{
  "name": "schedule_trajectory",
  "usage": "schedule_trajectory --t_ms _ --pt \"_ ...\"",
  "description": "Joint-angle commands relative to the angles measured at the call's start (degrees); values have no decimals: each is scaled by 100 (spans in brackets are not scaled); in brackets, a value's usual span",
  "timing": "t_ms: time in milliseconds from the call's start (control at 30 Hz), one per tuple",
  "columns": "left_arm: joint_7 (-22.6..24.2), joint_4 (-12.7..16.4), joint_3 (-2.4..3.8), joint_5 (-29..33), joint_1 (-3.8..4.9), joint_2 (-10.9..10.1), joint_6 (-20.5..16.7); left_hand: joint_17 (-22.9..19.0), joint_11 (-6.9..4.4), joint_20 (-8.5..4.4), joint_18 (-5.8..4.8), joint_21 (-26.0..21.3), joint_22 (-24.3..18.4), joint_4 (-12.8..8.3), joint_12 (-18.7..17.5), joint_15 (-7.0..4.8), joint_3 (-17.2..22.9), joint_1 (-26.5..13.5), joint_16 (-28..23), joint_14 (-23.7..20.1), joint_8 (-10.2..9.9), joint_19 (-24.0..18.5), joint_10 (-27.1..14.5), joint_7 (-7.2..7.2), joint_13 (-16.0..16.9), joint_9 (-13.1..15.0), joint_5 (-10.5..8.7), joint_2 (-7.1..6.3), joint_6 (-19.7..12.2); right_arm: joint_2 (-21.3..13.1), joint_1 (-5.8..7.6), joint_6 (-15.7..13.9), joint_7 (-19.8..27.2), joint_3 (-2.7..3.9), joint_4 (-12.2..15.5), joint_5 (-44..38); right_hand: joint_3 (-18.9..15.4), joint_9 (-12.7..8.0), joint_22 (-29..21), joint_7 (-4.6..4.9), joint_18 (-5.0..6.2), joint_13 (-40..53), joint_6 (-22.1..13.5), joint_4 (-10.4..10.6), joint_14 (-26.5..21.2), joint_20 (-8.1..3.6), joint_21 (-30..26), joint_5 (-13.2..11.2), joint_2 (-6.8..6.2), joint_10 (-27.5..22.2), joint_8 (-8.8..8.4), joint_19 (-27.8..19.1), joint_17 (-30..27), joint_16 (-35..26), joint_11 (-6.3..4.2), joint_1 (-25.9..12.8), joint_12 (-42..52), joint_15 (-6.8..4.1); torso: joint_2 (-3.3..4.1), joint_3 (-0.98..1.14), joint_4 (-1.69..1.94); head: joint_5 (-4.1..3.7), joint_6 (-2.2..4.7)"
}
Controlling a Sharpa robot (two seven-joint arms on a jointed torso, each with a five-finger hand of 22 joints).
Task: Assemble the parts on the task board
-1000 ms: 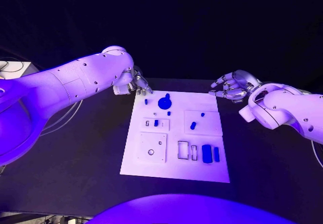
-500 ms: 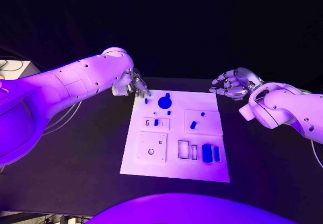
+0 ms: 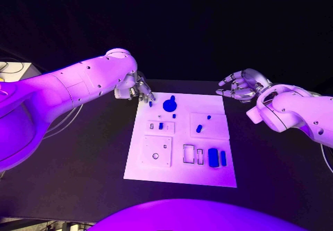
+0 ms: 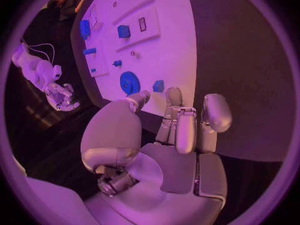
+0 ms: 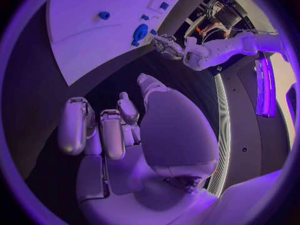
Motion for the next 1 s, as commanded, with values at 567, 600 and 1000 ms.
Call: schedule_trajectory --t_ms 567,600,1000 --pt "-8 12 -2 228 -2 30 229 752 -58 -28 60 74 75 35 75 -29 71 205 65 280 123 75 140 -61 53 12 -2 142 115 15 -2 43 54 1 -3 -9 -3 -11 300 11 60 7 -43 -27 288 12 12 38 32 -2 6 -18 540 -9 -6 -10 26 23 3 -6 -1 2 -15" --pt "-7 14 -2 234 -2 30 219 754 -62 -32 59 78 82 25 76 -33 90 238 66 281 128 79 145 -65 53 11 0 167 116 16 -2 44 52 1 -3 -9 -3 -11 300 11 60 7 -43 -27 288 12 12 38 32 -2 6 -18 540 -9 -6 -10 26 23 4 -6 1 1 -17" --pt "-5 11 -4 357 -4 44 194 766 -101 -64 50 108 132 -236 56 -69 493 639 84 289 186 97 165 -103 14 16 -17 383 90 22 -2 59 47 1 -4 -9 -3 -11 300 11 60 7 -43 -27 288 12 12 38 32 -2 6 -18 540 -9 -6 -10 26 23 4 0 -3 -7 -46"
